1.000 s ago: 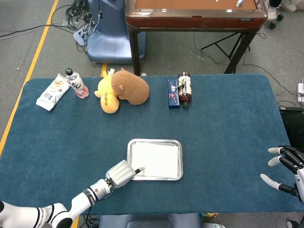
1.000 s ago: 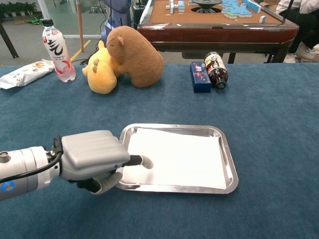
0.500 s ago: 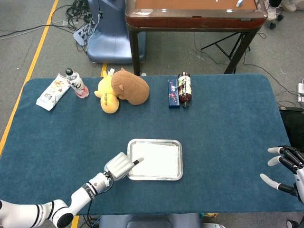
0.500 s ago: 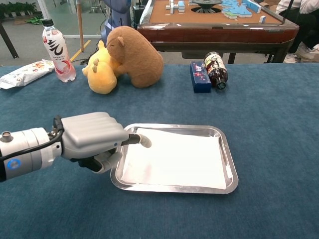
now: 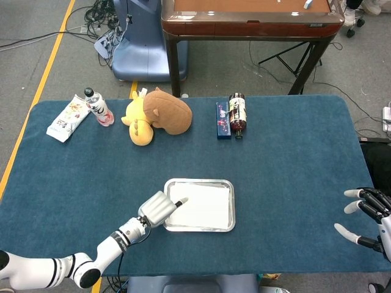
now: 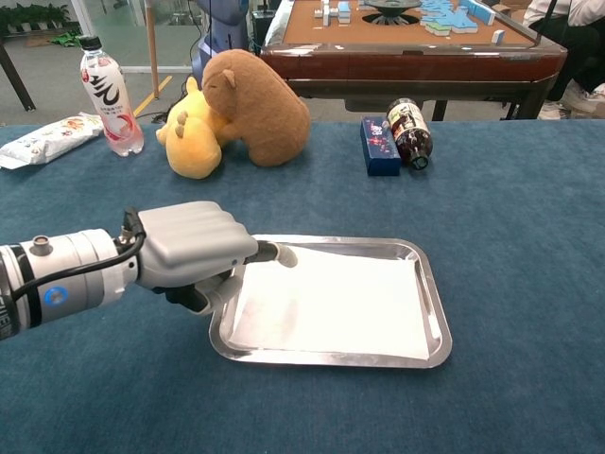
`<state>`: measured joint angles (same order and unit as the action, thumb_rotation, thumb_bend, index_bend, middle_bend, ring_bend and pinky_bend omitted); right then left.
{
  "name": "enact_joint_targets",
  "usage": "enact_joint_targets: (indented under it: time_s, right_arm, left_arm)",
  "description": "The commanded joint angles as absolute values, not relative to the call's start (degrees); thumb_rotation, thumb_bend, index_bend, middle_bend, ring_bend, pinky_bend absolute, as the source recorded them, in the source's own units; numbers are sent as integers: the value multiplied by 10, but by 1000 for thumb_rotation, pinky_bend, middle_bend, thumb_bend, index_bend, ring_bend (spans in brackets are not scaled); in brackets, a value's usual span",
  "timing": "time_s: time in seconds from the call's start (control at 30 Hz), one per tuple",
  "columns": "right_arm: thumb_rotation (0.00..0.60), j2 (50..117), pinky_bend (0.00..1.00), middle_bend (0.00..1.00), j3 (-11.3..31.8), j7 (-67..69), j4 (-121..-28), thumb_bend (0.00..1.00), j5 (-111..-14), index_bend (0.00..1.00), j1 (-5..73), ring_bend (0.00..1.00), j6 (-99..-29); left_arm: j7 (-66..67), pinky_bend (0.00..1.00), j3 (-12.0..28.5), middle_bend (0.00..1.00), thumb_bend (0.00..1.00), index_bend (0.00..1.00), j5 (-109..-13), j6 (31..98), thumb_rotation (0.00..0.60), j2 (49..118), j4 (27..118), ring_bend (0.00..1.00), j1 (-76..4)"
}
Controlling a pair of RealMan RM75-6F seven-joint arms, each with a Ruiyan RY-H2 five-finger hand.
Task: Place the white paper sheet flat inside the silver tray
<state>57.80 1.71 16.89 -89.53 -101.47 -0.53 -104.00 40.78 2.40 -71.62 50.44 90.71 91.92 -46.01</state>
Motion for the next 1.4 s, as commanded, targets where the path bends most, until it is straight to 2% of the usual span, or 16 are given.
enact_joint_targets:
  time_s: [0.03, 0.23, 0.47, 0.53, 0.67, 0.73, 0.83, 1.0, 1.2, 1.4]
  right_arm:
    - [600, 577, 438, 377, 17, 171, -895, 65, -1013, 552, -5, 275, -1040]
    - [600, 577, 438, 377, 17, 170, -895, 64, -1010, 552, -3, 275, -1033]
    - [600, 579, 438, 377, 16, 159, -899, 64, -1009, 552, 1, 275, -1021]
    - [600, 580, 438, 377, 15, 155, -900, 64, -1009, 552, 2, 275, -1016]
    - [600, 580, 438, 377, 14, 148, -903, 65, -1008, 552, 4, 275, -1009]
    - [600, 580, 438, 377, 14, 145, -904, 64, -1006, 552, 5, 275, -1005]
    - [600, 581, 438, 377, 14, 140, -905, 65, -1004, 552, 7, 276, -999]
    - [600, 583, 438, 377, 13, 132, -908, 64, -1001, 552, 11, 276, -989]
    - [600, 586, 438, 377, 13, 121, -911, 64, -994, 552, 15, 275, -974]
    - [600, 590, 438, 377, 11, 106, -914, 65, -992, 552, 20, 275, -958]
  left_arm:
    - [409, 924, 23, 1000, 688, 136, -713, 512, 600, 904, 921, 860, -458]
    - [403, 918, 29, 988, 687, 100, -705, 554, 600, 880, 942, 842, -440]
    - [380, 898, 46, 914, 683, 59, -706, 617, 600, 826, 1000, 765, -410]
    - [381, 880, 46, 866, 683, 48, -702, 634, 600, 807, 1020, 721, -399]
    - [372, 842, 43, 701, 674, 42, -687, 662, 600, 771, 1067, 639, -374]
    - [355, 800, 41, 626, 667, 42, -684, 675, 600, 752, 1089, 608, -360]
    - [338, 672, 35, 502, 646, 66, -685, 691, 600, 723, 1114, 493, -341]
    - [296, 453, 21, 349, 620, 204, -700, 723, 600, 680, 1141, 308, -303]
    - [236, 319, -9, 300, 585, 264, -748, 784, 600, 637, 1160, 234, -239]
    - [190, 296, -40, 298, 560, 271, -800, 838, 600, 600, 1162, 225, -180]
